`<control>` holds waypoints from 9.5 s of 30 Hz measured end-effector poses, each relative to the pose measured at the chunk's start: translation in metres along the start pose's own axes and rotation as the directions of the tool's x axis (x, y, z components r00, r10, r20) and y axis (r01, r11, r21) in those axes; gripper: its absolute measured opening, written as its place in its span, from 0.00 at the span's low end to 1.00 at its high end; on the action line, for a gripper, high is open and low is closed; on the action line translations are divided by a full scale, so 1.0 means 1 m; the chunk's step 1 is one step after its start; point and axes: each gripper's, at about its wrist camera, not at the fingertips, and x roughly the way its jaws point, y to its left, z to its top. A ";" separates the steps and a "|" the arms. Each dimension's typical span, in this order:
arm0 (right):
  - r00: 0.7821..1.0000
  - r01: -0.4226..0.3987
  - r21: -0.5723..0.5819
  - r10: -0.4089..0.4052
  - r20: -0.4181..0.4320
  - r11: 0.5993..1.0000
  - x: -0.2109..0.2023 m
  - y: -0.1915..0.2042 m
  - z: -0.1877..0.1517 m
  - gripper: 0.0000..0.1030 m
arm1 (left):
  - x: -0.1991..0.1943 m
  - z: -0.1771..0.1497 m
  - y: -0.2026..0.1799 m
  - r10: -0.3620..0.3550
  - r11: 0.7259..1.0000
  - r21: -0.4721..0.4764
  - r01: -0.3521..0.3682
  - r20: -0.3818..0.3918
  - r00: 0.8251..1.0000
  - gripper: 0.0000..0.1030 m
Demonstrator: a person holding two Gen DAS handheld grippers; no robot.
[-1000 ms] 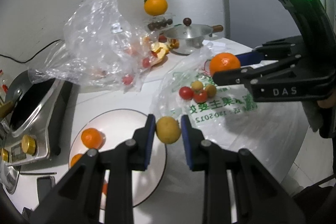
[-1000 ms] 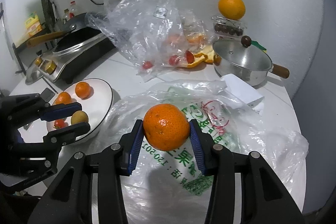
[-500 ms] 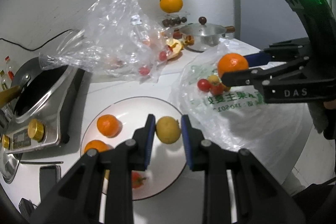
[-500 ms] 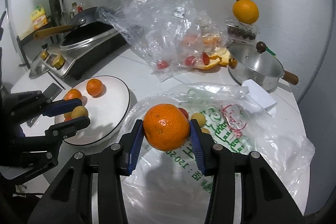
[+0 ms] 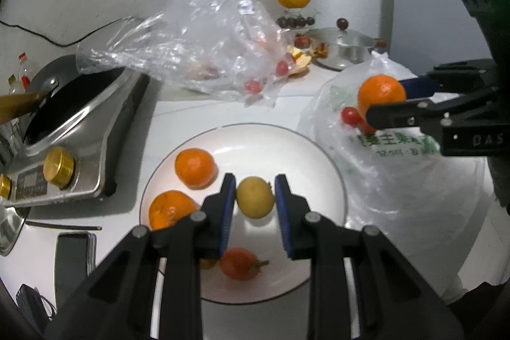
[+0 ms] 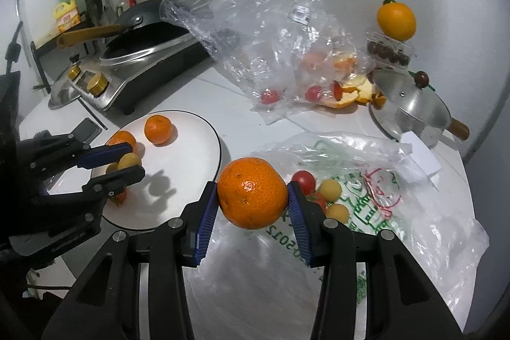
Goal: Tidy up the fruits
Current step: 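Carry the mandarin and the plum over the white plate with both grippers, then lower the mandarin onto the plate and open the right gripper while the left releases the plum, then move both open grippers back over the remaining fruit on the bag, then grasp a yellow plum with the right gripper while the left grasps a red cherry tomato, then carry the plum and the tomato over the white plate with both grippers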
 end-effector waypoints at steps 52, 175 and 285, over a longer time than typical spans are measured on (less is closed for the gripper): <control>0.989 -0.127 -0.076 0.121 -0.085 0.989 0.103 0.060 0.041 0.45 | 0.005 0.000 0.067 0.001 0.990 -0.139 0.000 0.006 1.000 0.31; 0.990 -0.096 0.067 0.102 -0.094 0.993 0.047 -0.095 -0.040 0.27 | 0.033 0.046 -0.100 -0.069 0.996 0.058 0.072 -0.062 0.996 0.64; 0.998 0.013 0.047 -0.015 0.053 0.999 -0.056 -0.055 -0.050 0.27 | -0.037 0.029 -0.111 -0.155 0.982 0.107 0.153 0.008 0.988 0.30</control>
